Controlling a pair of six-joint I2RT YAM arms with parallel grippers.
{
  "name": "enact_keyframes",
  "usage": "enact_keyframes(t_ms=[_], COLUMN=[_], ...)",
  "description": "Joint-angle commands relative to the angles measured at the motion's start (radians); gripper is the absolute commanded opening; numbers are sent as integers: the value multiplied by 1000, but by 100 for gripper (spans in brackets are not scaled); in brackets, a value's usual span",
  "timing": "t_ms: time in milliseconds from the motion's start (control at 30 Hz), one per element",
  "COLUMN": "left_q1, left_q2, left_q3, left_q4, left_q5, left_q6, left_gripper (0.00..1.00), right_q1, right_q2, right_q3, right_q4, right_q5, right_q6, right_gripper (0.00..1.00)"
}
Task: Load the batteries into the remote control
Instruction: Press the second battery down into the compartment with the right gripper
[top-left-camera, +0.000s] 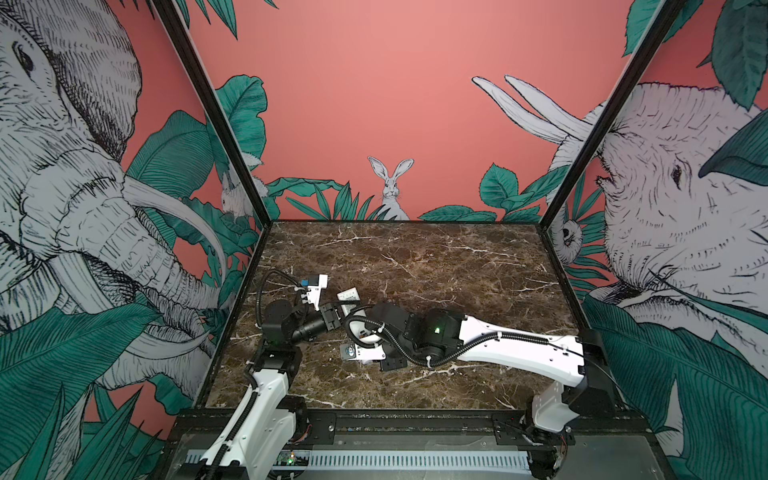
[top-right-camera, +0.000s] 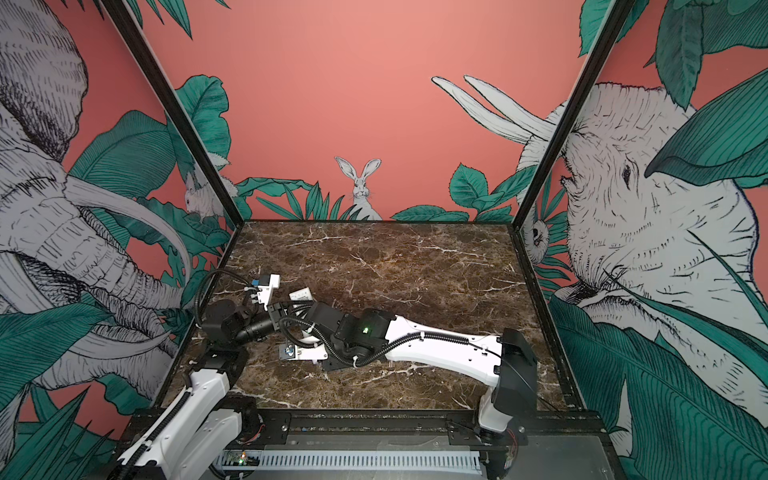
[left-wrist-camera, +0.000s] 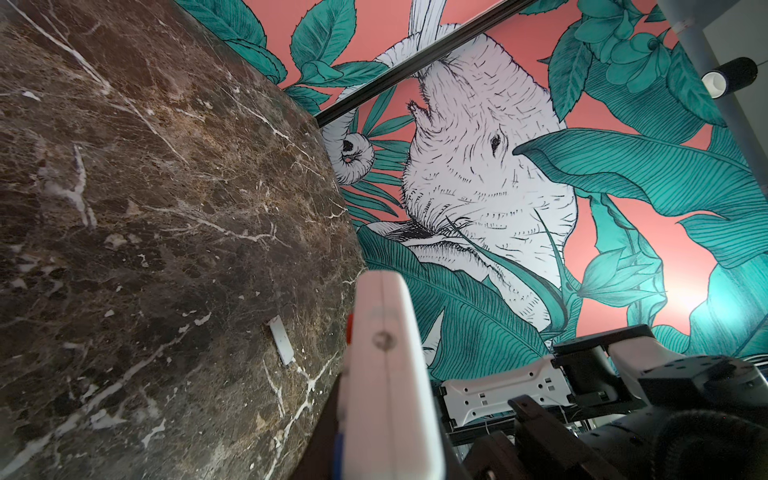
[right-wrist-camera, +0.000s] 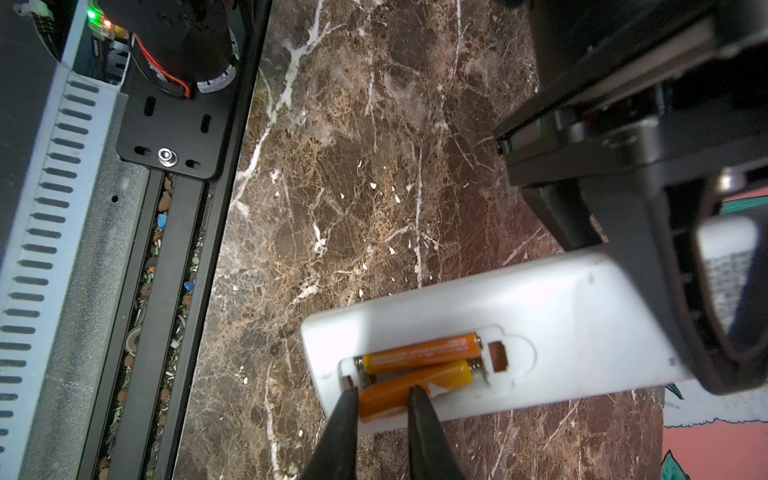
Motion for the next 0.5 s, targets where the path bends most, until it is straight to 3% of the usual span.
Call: enact_keyframes(t_ms=[0, 467], left_q1=[-4, -3], left_q2=[-14, -13], left_q3=[19, 16], left_q4=[51, 60], left_q5=[40, 40], left_q6=[-51, -60], left_gripper=[0, 0], right_q1=[4, 4], right_q2=[36, 51], right_q3=[-19, -30], right_q4=[47, 73], right_q5=[21, 67], right_q6=[-6, -1], right_gripper=[20, 16])
